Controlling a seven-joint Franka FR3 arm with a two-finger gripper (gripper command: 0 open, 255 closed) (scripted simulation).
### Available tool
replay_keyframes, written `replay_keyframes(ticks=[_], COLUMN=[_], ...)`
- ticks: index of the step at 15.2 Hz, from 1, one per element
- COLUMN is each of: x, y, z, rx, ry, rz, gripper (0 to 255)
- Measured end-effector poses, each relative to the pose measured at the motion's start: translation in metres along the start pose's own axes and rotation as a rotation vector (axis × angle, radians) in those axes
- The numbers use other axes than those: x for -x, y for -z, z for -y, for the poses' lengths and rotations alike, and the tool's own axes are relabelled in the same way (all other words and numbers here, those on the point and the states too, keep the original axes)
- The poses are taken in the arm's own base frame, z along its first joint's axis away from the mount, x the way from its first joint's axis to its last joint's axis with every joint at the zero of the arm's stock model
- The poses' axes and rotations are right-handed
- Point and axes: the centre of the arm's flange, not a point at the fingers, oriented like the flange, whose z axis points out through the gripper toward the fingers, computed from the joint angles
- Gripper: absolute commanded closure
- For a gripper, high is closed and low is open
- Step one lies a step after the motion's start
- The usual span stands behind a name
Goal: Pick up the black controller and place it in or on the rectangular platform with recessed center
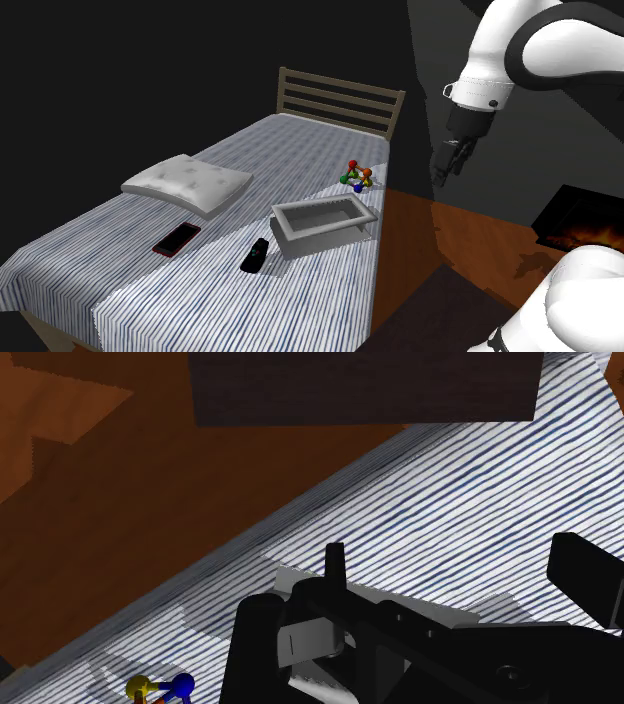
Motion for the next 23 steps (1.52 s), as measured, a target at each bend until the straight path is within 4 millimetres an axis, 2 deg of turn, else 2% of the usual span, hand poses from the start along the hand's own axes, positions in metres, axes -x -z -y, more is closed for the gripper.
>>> replay_keyframes(ticks=[1, 3, 13, 23], x=[0.0, -0.004, -0.045, -0.115], y=[0.0, -0.008, -0.084, -0.158], z=[0.0, 0.013, 0.106, 0.193], rx=[0.0, 0.0, 0.0, 0.0], ry=[0.0, -0.028, -0.264, -0.507], rz=[0.0, -0.002, -0.019, -0.039], gripper=[0, 0, 0, 0])
